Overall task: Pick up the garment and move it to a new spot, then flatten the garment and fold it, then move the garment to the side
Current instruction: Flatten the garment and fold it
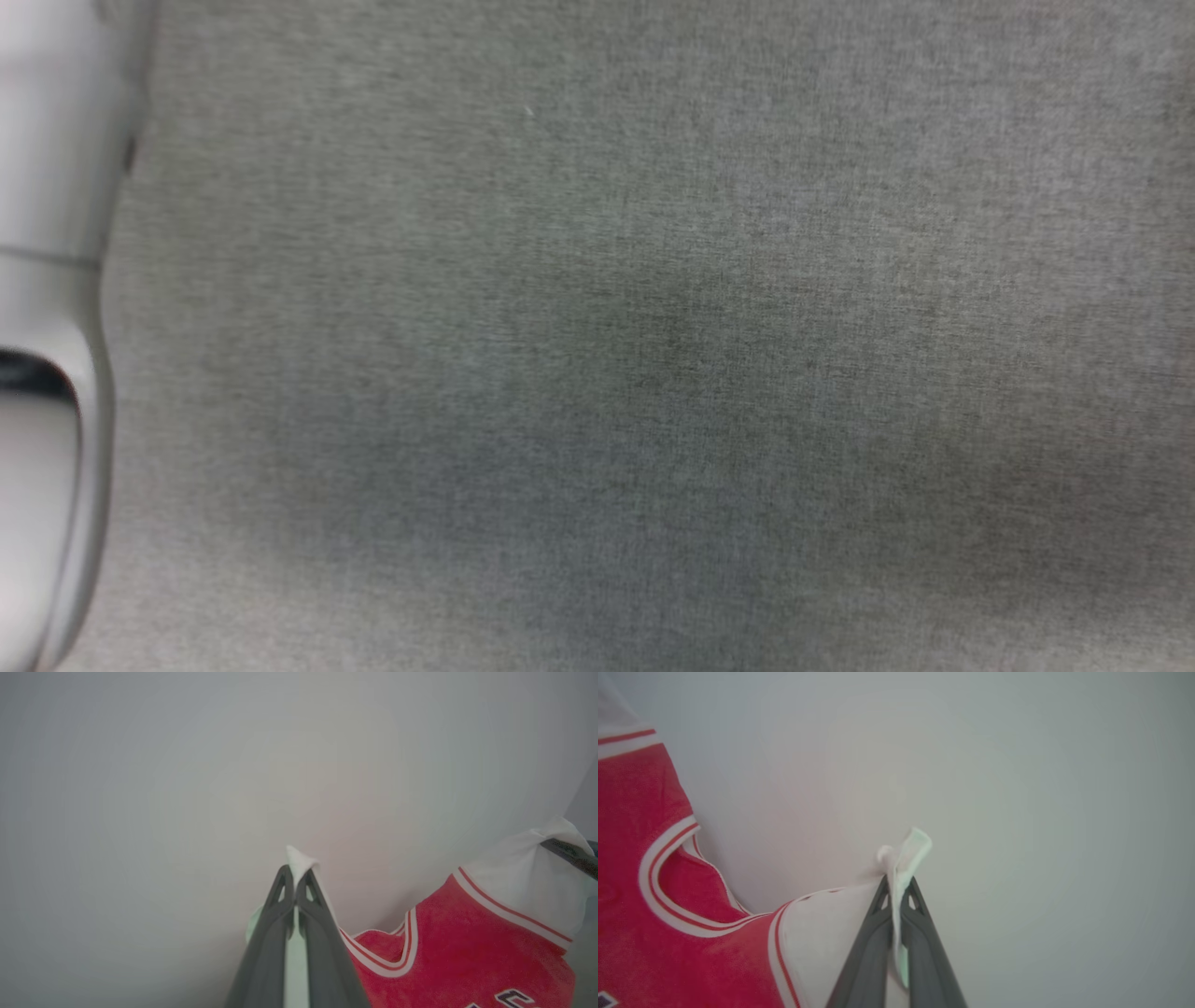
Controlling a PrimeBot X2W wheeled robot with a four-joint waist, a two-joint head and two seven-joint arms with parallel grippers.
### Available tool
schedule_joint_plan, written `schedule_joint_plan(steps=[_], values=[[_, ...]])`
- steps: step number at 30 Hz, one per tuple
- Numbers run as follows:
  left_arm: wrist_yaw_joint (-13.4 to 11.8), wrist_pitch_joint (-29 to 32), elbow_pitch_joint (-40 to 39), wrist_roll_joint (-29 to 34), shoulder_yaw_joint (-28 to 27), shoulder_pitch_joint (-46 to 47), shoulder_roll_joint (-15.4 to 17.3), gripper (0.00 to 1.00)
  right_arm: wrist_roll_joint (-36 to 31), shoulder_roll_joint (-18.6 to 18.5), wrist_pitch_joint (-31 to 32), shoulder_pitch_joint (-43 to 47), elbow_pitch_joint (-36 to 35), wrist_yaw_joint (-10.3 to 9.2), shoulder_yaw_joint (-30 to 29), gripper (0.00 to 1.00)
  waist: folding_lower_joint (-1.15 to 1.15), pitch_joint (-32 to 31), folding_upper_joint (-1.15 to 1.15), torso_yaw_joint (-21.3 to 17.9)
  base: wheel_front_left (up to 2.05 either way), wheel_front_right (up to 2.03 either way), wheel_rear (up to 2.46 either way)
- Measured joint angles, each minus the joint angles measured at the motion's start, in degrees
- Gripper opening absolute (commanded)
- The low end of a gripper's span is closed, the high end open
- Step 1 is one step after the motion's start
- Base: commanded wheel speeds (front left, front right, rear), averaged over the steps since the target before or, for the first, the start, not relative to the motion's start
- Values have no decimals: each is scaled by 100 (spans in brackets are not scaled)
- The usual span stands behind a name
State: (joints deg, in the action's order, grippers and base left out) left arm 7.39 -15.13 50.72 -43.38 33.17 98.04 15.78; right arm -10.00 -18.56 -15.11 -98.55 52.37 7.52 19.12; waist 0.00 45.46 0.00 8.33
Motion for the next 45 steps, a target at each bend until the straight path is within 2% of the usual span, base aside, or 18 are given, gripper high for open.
schedule_joint_plan(steps=[7,13,18,23,26,32,37,41,45], values=[[1,49,-545,-768,864,-1219,348,0,1321,-532,2,1136,-466,1,934,0,0,-595,0,43,0,0,0],[2,49,-1285,-1332,1525,-2306,929,0,2341,-1404,1,2476,-1417,1,1505,0,0,-1250,0,67,0,0,0],[1,22,-1851,-1523,1672,-3339,1496,0,2862,-2014,1,3791,-2320,0,1539,0,0,-1806,0,65,0,0,0],[-22,8,-2449,-1472,1400,-4557,1889,0,3002,-2335,1,5253,-3172,0,1200,0,-1,-2326,0,26,0,0,0],[-158,2,-2877,-1351,1225,-5373,2027,0,2891,-2404,1,6156,-3605,0,886,0,0,-2613,0,-18,0,0,0],[-649,0,-3721,-987,678,-6910,2262,0,2336,-2361,1,7921,-4262,1,332,0,0,-3104,0,-126,0,0,0],[-1001,0,-4263,-838,300,-8111,2227,0,1938,-2192,1,8998,-4568,1,-215,0,0,-3390,0,-241,0,0,0],[-1174,0,-4305,-692,134,-8891,2139,0,1541,-2075,1,9627,-4882,1,-522,0,0,-3522,0,-332,0,0,0],[-1301,1,-3922,-754,82,-9399,2022,0,1307,-1912,1,10139,-4913,1,-907,0,0,-3587,0,-387,0,0,0]])
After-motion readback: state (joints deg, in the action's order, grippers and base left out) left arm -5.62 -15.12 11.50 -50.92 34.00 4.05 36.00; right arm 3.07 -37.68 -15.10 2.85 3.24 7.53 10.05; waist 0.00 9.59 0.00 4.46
